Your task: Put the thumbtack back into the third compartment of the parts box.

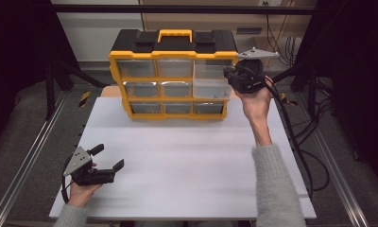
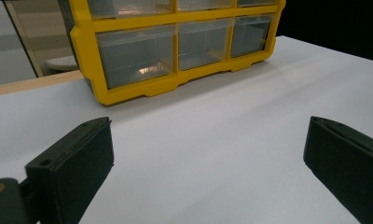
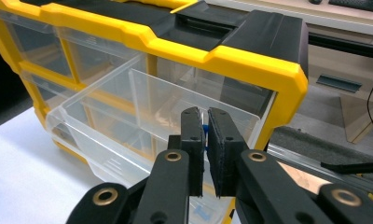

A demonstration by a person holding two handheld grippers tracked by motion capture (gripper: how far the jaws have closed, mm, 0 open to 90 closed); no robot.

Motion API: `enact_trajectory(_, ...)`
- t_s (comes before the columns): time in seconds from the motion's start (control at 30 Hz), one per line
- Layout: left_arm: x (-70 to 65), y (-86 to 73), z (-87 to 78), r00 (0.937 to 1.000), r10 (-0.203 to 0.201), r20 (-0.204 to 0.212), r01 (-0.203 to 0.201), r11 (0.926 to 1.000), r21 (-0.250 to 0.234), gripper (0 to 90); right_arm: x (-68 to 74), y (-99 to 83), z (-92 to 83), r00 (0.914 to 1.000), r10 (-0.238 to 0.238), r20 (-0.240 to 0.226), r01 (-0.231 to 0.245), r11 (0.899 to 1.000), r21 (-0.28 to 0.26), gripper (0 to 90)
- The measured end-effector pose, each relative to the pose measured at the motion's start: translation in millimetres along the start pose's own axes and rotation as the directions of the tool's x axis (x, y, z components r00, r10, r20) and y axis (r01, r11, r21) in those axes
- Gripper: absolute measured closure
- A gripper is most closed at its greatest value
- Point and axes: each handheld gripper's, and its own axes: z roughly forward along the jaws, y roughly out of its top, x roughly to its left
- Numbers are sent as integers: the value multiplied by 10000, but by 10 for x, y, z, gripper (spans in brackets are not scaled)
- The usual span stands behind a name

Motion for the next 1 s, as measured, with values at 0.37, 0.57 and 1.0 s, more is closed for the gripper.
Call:
enact_trajectory(0.37,-1,4,-7,10000,-18,-1,18,10000,-29,12,-16,-9,68,10000,88,3,-88,9994,334,851)
enact_trajectory(0.57,1,4,-8,10000,-28,-4,28,10000,-35,12,-35,-8,85,9999,134,80,-138,9989,457,816)
enact_trajectory(1.0,-2,9,-13,10000,-27,-6,27,10000,-51,12,16,-2,-117,9993,-98,-347,80,9986,-516,533)
